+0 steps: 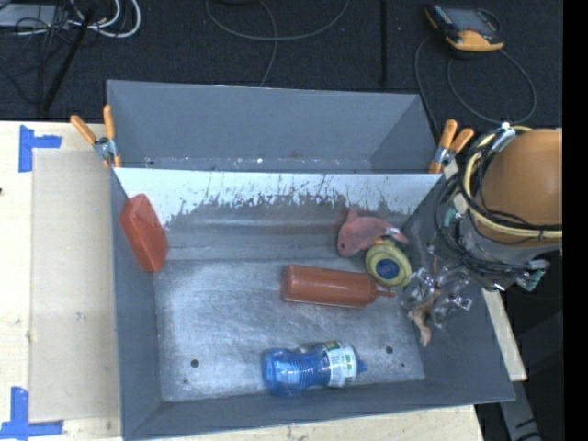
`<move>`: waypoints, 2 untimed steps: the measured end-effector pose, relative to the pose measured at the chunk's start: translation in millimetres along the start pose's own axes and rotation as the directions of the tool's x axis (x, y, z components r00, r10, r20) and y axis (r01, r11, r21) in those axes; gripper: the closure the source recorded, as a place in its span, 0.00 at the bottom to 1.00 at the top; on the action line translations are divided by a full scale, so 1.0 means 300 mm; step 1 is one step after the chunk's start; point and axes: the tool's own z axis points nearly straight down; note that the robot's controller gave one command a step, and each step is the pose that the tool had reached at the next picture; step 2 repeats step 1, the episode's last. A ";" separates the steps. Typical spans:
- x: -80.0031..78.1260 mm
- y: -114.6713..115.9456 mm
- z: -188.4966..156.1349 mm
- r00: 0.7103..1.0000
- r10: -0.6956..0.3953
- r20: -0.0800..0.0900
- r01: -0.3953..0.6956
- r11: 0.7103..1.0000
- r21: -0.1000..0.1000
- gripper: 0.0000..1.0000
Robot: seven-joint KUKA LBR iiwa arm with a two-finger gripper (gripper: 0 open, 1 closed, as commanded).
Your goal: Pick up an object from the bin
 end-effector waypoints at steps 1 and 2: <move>-0.042 -0.095 -0.209 1.000 0.002 0.004 -0.002 1.000 0.007 1.00; -0.042 -0.095 -0.209 1.000 0.002 0.004 -0.002 1.000 0.007 1.00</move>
Offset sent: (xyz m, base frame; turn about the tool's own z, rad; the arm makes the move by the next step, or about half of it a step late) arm -0.0078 0.0677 0.1580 -0.1391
